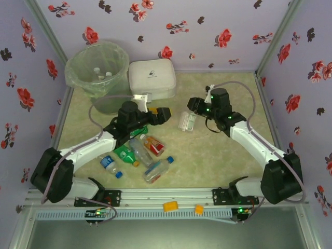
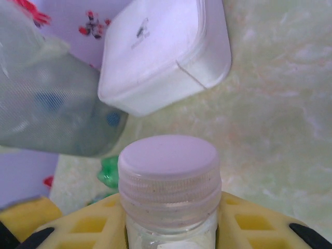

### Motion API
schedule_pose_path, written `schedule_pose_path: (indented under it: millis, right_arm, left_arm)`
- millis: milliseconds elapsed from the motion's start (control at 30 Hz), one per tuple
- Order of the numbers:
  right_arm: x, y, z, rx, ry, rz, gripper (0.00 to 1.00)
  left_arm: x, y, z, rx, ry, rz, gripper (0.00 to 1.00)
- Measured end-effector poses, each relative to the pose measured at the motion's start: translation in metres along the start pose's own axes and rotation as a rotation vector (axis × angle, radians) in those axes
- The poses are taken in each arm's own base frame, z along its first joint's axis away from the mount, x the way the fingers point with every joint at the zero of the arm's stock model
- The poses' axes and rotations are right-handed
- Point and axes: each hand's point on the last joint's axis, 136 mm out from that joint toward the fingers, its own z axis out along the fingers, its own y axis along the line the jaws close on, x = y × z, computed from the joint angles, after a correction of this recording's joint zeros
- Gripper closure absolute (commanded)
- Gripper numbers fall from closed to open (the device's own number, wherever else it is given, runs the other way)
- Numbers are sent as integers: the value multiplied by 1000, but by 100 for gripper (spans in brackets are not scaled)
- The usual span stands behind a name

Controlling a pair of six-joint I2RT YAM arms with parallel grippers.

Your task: Put the plastic bottles in the bin

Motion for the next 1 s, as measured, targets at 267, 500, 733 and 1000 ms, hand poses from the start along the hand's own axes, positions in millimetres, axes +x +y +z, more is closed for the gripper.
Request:
schedule_pose_path:
  millis: [267, 500, 733, 1000]
  right_arm:
    - [-10, 17, 5, -103, -20, 72, 63]
    - [-7, 20, 4, -147, -19, 108, 63]
    - [-7, 27, -4, -184, -33, 117, 64]
    - [-5, 25, -5, -184, -33, 118, 59]
  left_arm:
    - [47, -40, 36, 149, 184, 40, 0]
    - [51, -36, 54, 144, 223, 39, 0]
    - [58, -28, 67, 132, 248, 29, 13]
    - [58, -31, 67, 140, 251, 32, 37]
